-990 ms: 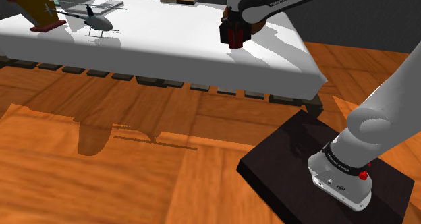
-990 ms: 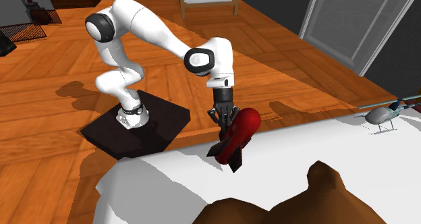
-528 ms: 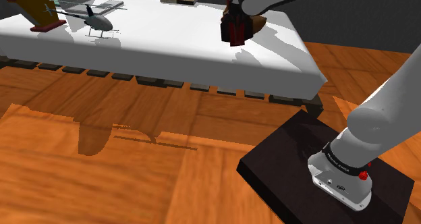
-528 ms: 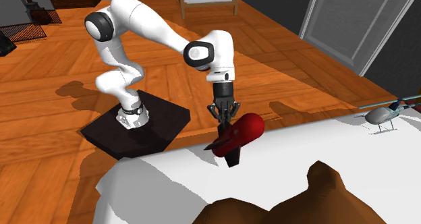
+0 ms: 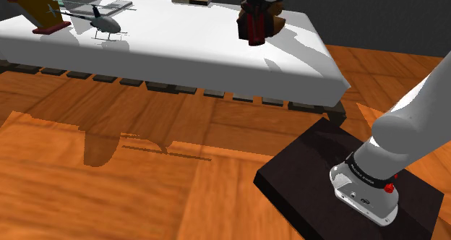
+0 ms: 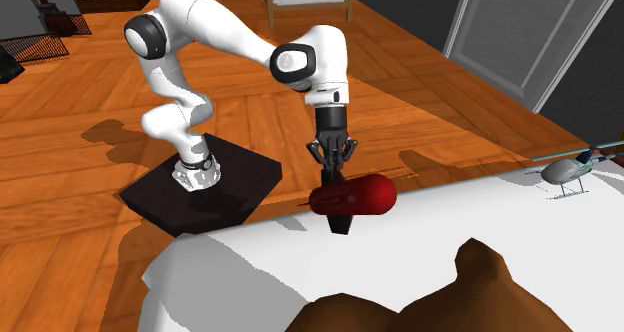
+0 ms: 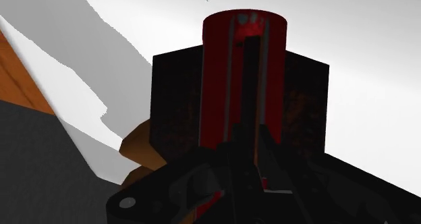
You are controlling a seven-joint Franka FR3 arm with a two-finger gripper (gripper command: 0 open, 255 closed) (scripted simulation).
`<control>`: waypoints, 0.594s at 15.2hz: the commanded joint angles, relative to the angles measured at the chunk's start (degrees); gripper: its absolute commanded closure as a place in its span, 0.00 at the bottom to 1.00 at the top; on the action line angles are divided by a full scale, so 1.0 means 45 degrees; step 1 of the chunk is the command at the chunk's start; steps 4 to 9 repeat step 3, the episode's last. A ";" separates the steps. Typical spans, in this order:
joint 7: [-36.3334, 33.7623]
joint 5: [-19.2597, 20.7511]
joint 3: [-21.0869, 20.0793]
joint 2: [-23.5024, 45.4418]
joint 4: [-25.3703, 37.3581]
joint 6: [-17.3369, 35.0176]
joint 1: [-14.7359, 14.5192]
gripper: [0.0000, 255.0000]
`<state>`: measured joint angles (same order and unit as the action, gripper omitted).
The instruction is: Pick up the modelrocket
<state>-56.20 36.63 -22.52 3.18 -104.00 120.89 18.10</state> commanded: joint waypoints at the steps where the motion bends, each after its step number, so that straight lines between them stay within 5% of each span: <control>1: 0.0173 -0.0078 -0.0017 0.0017 0.0343 -0.0254 -0.0016 1.00; 9: 0.0187 -0.0087 -0.0018 0.0014 0.0363 -0.0274 -0.0017 1.00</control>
